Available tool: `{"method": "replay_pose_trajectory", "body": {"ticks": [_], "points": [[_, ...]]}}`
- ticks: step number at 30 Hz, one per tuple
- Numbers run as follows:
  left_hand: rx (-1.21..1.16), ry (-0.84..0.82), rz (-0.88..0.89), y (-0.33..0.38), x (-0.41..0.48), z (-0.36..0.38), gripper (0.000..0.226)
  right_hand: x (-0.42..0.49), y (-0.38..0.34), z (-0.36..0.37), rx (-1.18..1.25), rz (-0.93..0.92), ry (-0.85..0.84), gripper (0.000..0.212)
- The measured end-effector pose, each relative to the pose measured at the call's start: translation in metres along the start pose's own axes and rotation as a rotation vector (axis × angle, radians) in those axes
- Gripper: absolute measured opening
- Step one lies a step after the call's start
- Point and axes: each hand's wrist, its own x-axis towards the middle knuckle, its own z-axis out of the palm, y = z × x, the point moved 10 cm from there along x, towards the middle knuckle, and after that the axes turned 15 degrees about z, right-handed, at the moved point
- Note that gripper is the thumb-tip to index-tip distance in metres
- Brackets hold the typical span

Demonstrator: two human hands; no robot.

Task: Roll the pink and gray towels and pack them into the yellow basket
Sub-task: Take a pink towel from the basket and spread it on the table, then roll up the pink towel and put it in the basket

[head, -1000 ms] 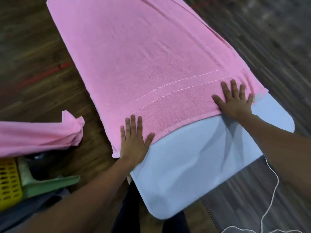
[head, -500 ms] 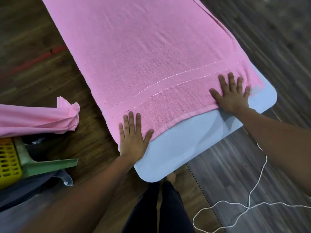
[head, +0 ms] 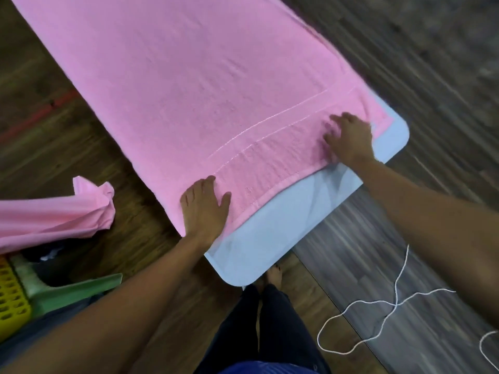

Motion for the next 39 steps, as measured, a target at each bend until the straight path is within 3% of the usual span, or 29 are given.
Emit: {"method": "replay_pose_trajectory", "body": {"ticks": [4,11,21,23,26,31,39], "points": [[-0.117,-0.108,0.129,0.057,0.041,-0.032,0.023,-0.051,-0.005,-0.044,0.439,0.163,-0.034,0.030],[-0.085,-0.166,0.415,0.196,0.092,-0.085,0.020,-0.108,0.033,-0.111,0.601,0.329,-0.008,0.018],[-0.099,-0.251,0.693,0.376,0.136,-0.045,0.018,-0.104,0.193,-0.153,0.865,0.563,0.109,0.019],[-0.091,-0.283,0.712,0.413,0.144,-0.027,0.018,-0.102,0.220,-0.170,0.909,0.596,0.104,0.009],[-0.094,-0.299,0.729,0.469,0.163,0.002,0.020,-0.087,0.265,-0.194,0.943,0.637,0.112,0.020],[-0.128,-0.315,0.656,0.544,0.192,0.046,0.022,-0.027,0.328,-0.213,0.928,0.619,0.047,0.018],[-0.202,-0.278,0.456,0.560,0.238,0.068,0.015,0.082,0.293,-0.223,0.784,0.417,-0.216,0.018]]}}
